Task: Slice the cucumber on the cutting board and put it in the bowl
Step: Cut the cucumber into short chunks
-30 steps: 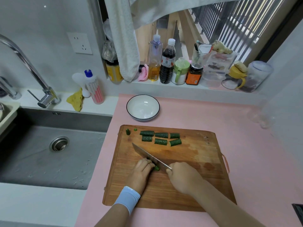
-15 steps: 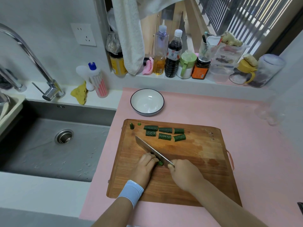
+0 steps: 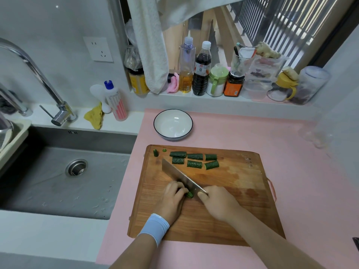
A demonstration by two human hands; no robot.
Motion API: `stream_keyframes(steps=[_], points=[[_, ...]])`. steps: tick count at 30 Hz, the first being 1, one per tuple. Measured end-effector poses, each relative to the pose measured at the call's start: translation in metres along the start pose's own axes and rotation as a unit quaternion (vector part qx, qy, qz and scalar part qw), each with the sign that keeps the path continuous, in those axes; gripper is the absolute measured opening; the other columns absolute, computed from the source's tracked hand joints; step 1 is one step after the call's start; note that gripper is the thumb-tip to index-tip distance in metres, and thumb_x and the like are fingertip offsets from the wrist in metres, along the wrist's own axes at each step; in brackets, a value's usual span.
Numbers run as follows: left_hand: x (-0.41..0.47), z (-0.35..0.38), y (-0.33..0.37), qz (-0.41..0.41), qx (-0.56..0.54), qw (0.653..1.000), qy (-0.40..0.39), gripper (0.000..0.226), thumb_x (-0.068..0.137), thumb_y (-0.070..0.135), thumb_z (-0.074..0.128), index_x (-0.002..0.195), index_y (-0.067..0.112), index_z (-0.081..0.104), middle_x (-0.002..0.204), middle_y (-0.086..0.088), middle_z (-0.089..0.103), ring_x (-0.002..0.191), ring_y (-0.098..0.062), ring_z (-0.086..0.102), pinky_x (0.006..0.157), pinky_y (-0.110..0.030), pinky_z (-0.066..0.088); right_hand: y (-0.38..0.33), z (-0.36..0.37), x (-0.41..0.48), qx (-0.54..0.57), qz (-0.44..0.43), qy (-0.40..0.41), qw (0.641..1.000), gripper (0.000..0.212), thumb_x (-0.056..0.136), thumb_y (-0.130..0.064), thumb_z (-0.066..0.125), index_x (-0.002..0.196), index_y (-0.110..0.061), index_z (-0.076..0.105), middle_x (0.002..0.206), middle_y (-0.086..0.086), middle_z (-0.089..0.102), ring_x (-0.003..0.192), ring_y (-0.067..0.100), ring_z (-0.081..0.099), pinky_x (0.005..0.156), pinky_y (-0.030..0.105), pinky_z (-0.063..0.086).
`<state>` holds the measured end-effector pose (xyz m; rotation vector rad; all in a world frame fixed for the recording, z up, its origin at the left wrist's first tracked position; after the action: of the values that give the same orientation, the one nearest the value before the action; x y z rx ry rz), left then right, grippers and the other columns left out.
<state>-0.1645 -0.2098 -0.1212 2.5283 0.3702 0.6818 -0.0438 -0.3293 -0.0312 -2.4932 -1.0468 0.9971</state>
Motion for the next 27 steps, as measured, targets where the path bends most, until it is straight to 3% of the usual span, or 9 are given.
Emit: stream_keyframes(steps=[4, 8, 14, 21, 24, 27], points=[[0.008, -0.003, -0.006, 0.030, 0.024, 0.999, -0.032, 0.021, 0.090, 0.012, 0.064, 0.108, 0.019, 0.056, 0.114, 0.000, 0.056, 0.107, -0.020, 0.051, 0.096, -0.028, 0.040, -0.002, -0.021, -0.001, 0.048, -0.003, 0.025, 0.999, 0.039, 0.106, -0.037, 0.042, 0.072, -0.019, 0.050, 0.060, -0.003, 0.047, 0.053, 0.017, 0.042, 0.053, 0.031, 0.029], [0.016, -0.005, -0.016, 0.068, 0.059, 0.993, -0.080, 0.017, 0.094, 0.021, 0.052, 0.110, 0.024, 0.054, 0.104, 0.004, 0.055, 0.093, -0.015, 0.051, 0.080, -0.029, 0.045, -0.002, -0.039, 0.004, 0.064, 0.009, 0.083, 0.994, 0.041, 0.105, -0.037, 0.043, 0.080, -0.009, 0.057, 0.061, 0.001, 0.048, 0.056, 0.021, 0.044, 0.055, 0.033, 0.026], [0.058, -0.032, -0.040, -0.017, 0.036, 0.997, -0.066, 0.033, 0.097, 0.034, 0.042, 0.116, 0.016, 0.063, 0.108, 0.000, 0.061, 0.101, -0.015, 0.052, 0.089, -0.028, 0.045, 0.002, -0.052, 0.014, 0.050, 0.035, 0.139, 0.988, 0.035, 0.104, -0.039, 0.042, 0.090, -0.018, 0.066, 0.076, 0.003, 0.067, 0.072, 0.024, 0.063, 0.056, 0.031, 0.036], [0.107, -0.024, -0.058, -0.053, 0.067, 0.973, -0.215, 0.026, 0.099, 0.029, 0.050, 0.122, 0.025, 0.060, 0.119, 0.004, 0.058, 0.110, -0.017, 0.053, 0.095, -0.031, 0.043, 0.004, -0.050, 0.025, 0.049, 0.055, 0.138, 0.988, 0.033, 0.103, -0.042, 0.041, 0.092, -0.024, 0.066, 0.073, -0.001, 0.067, 0.068, 0.022, 0.064, 0.054, 0.030, 0.038], [0.107, -0.019, -0.062, 0.006, 0.097, 0.978, -0.187, 0.026, 0.095, 0.032, 0.055, 0.119, 0.026, 0.064, 0.111, 0.005, 0.061, 0.103, -0.017, 0.055, 0.086, -0.033, 0.049, 0.004, -0.050, 0.030, 0.045, 0.053, 0.133, 0.989, 0.034, 0.104, -0.043, 0.040, 0.087, -0.024, 0.063, 0.069, -0.004, 0.063, 0.062, 0.018, 0.059, 0.053, 0.029, 0.037], [0.106, -0.020, -0.059, 0.057, 0.100, 0.988, -0.108, 0.023, 0.090, 0.032, 0.057, 0.107, 0.023, 0.070, 0.099, 0.006, 0.061, 0.091, -0.016, 0.055, 0.074, -0.033, 0.052, 0.005, -0.052, 0.034, 0.046, 0.056, 0.133, 0.988, 0.037, 0.104, -0.042, 0.039, 0.083, -0.021, 0.061, 0.066, -0.005, 0.057, 0.059, 0.016, 0.052, 0.053, 0.030, 0.033]])
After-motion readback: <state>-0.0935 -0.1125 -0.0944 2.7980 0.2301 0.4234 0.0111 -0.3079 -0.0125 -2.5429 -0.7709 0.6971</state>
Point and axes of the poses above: each hand's wrist, its own x-axis towards the middle knuckle, its own z-axis out of the palm, y = z × x, the point moved 4 cm from there along x, towards the middle knuckle
